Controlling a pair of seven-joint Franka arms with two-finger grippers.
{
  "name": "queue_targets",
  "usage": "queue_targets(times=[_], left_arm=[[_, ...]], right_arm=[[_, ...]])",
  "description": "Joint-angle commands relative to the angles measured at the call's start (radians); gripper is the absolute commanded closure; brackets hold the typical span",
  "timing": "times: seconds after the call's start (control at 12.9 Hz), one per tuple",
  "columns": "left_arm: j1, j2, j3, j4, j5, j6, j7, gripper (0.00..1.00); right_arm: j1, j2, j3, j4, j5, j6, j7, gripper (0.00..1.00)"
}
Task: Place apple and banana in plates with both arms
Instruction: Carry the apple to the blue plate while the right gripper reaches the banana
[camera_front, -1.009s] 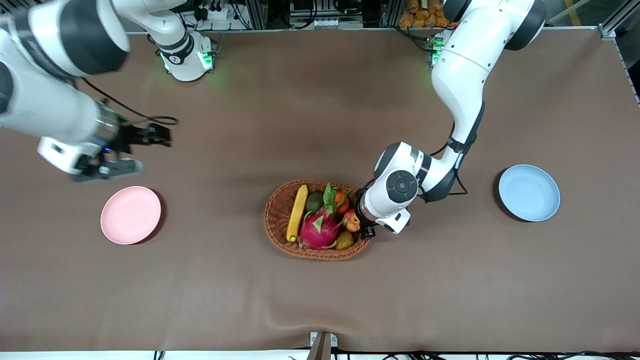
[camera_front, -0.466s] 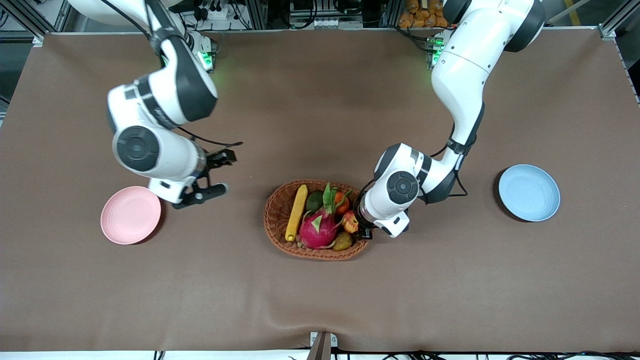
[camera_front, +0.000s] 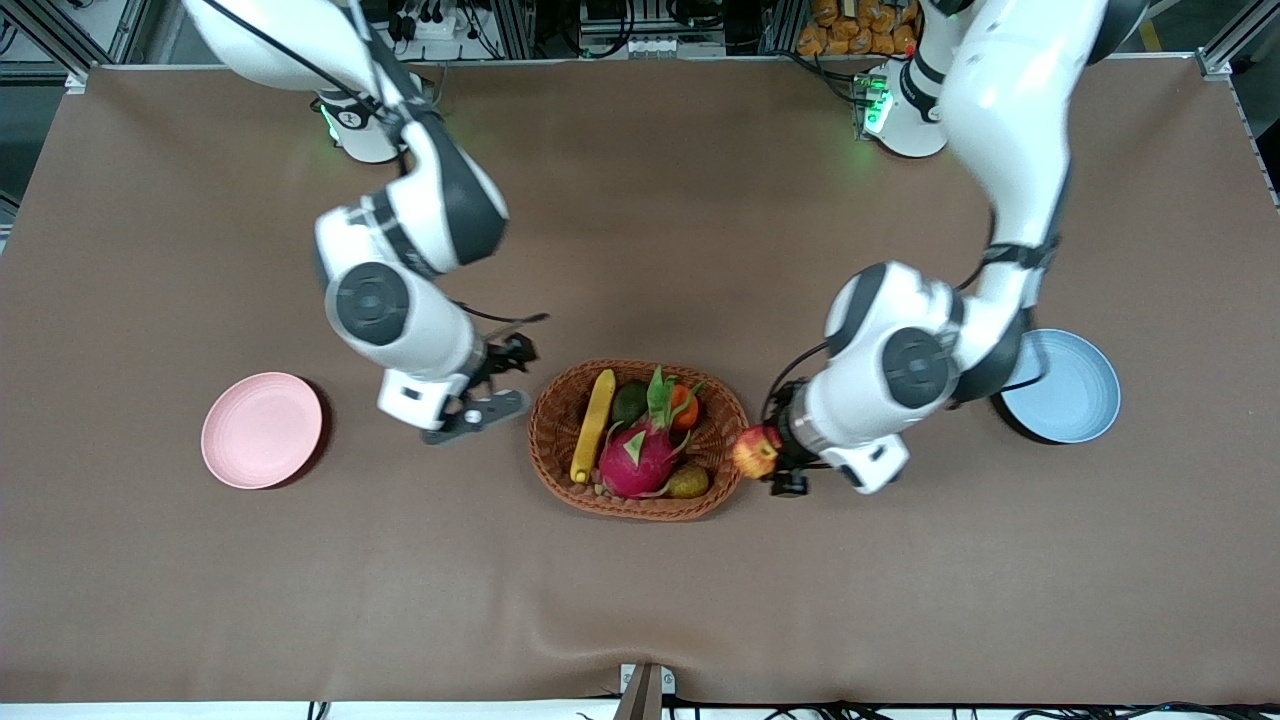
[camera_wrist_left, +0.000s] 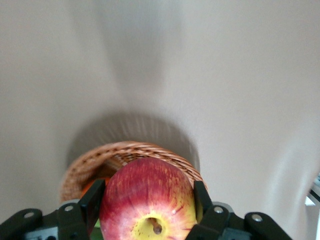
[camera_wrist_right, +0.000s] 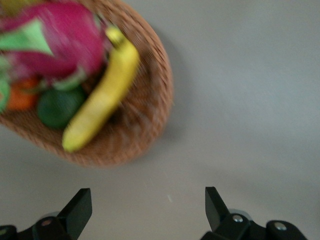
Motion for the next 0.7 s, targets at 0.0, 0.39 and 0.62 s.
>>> queue_targets(times=[0.0,0.39,0.62], left_arm=[[0.116,-0.104,-0.005,-0.027,-0.070,-0.156,0.199,1.00],[0.308,-0.152,-0.002,-0.037,-0.064,-0.321,0.575,1.00],[0.409,-0.139,0.008,-0.041,-0.053,-0.321,0.742,1.00]], right_arm=[[0.067,0.103,-0.009,0.036,0.018,0.201,0.122,0.00],[0.087,0.177,-0.012,0.042,0.009,0.486,0.177,0.00],[0.067,0.189,-0.017,0.040,0.004,0.503,0.179,0.00]])
